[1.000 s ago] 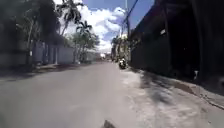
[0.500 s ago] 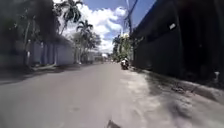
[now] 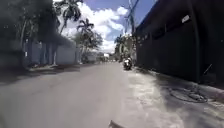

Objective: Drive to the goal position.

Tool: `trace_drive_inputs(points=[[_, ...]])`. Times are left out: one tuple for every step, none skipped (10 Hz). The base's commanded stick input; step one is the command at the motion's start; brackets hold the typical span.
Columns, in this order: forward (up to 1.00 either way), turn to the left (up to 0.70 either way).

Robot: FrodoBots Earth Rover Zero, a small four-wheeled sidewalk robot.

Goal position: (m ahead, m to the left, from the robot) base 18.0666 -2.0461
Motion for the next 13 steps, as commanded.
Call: trace_drive_inputs(points=[[1.0, 0.0], [1.0, 0.0], [1.0, 0.0], [1.0, 0.0], [1.0, 0.0], [1.0, 0.0], [1.0, 0.0], [1.0, 0.0], [1.0, 0.0], [1.0, 0.0], [1.0, 0.0], [1.0, 0.0], [1.0, 0.0]])
